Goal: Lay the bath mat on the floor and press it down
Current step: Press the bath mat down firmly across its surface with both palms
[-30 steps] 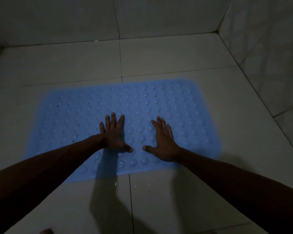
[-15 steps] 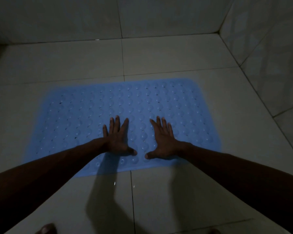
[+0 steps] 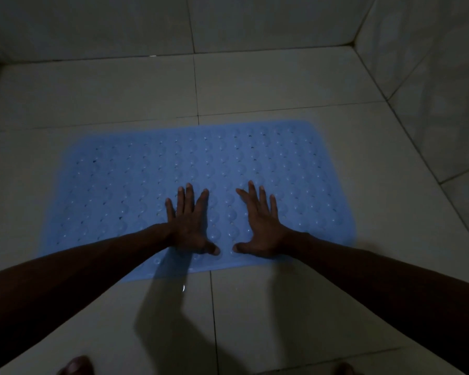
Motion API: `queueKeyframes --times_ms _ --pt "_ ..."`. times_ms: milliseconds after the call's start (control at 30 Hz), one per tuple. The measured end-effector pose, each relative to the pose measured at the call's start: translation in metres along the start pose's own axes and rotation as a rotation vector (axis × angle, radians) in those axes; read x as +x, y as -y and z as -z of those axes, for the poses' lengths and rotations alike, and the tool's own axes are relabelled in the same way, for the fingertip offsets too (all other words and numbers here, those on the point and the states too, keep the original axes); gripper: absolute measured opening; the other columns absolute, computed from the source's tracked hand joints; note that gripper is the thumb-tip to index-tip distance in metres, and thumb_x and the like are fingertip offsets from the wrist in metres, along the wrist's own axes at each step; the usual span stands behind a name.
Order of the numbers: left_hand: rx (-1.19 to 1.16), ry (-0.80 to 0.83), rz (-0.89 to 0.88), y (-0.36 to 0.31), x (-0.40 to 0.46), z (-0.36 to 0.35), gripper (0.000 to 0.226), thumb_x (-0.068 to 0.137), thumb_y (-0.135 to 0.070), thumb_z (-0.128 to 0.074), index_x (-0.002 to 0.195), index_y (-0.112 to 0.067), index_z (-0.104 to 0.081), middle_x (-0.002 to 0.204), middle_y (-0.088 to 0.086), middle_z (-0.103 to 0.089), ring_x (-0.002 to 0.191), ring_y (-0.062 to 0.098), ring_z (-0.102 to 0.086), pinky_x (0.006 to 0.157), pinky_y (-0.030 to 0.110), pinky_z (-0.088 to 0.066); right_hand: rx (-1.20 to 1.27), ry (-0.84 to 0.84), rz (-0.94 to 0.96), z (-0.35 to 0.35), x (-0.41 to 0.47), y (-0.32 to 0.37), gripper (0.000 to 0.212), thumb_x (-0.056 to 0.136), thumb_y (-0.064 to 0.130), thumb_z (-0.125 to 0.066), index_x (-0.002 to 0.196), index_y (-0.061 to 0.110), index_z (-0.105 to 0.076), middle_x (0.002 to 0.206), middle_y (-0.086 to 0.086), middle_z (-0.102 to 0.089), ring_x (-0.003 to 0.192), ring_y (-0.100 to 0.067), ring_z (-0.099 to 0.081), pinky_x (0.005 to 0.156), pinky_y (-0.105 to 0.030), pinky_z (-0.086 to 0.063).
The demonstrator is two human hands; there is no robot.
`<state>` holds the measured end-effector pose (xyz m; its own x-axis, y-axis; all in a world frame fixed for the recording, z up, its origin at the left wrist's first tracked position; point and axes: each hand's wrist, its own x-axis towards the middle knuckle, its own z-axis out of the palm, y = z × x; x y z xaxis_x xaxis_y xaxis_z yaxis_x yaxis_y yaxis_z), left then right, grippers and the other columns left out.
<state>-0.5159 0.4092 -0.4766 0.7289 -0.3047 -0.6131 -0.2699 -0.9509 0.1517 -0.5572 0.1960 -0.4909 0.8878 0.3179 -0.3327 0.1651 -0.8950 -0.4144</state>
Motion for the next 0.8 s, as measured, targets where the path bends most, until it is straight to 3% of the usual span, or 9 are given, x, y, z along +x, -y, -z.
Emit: queueKeyframes --times_ms 200,367,467,633,800 --pt "0.012 -0.050 -0.051 0.002 -0.007 -0.005 0.144 0.046 -0.088 -0.056 0.147 -0.026 0.026 0.148 0.013 0.041 0.135 0.031 0.039 0.108 0.060 0.022 0.013 -0.058 0.036 -0.007 -0.010 0.000 0.119 0.077 0.063 -0.067 0.152 0.030 0.020 0.156 0.002 0.036 0.144 -0.019 0.032 0.117 -0.051 0.017" --pt "0.102 -0.012 -0.047 -0.002 -0.002 0.007 0.146 0.053 -0.083 -0.066 0.146 -0.025 0.030 0.146 0.015 0.043 0.135 0.035 0.037 0.107 0.059 0.021 0.014 -0.019 0.022 -0.004 -0.013 -0.008 0.115 0.079 0.069 -0.060 0.154 0.023 0.014 0.154 0.002 0.038 0.143 -0.016 0.032 0.119 -0.046 0.016" --pt "0.127 0.009 -0.139 -0.018 0.012 0.024 0.150 0.049 -0.083 -0.068 0.144 -0.027 0.032 0.145 0.015 0.045 0.133 0.038 0.039 0.107 0.062 0.020 -0.038 0.007 -0.055 0.017 -0.012 -0.035 0.121 0.069 0.080 -0.050 0.155 0.021 0.011 0.152 0.001 0.039 0.141 -0.018 0.033 0.119 -0.049 0.014" --pt "0.099 0.021 -0.168 -0.054 0.028 0.016 0.147 0.047 -0.087 -0.065 0.145 -0.029 0.030 0.146 0.013 0.044 0.133 0.035 0.041 0.108 0.060 0.021 -0.027 0.181 -0.107 0.039 -0.016 -0.065 0.148 0.041 0.102 -0.040 0.154 0.025 0.016 0.157 -0.003 0.033 0.145 -0.020 0.030 0.116 -0.042 0.019" --pt "0.051 0.004 -0.123 -0.062 0.035 0.006 0.150 0.045 -0.085 -0.069 0.145 -0.030 0.029 0.145 0.009 0.046 0.132 0.031 0.043 0.107 0.058 0.025 0.020 0.211 -0.081 0.043 -0.015 -0.068 0.137 0.064 0.071 -0.075 0.154 0.026 0.019 0.156 -0.004 0.036 0.142 -0.019 0.034 0.114 -0.041 0.023"
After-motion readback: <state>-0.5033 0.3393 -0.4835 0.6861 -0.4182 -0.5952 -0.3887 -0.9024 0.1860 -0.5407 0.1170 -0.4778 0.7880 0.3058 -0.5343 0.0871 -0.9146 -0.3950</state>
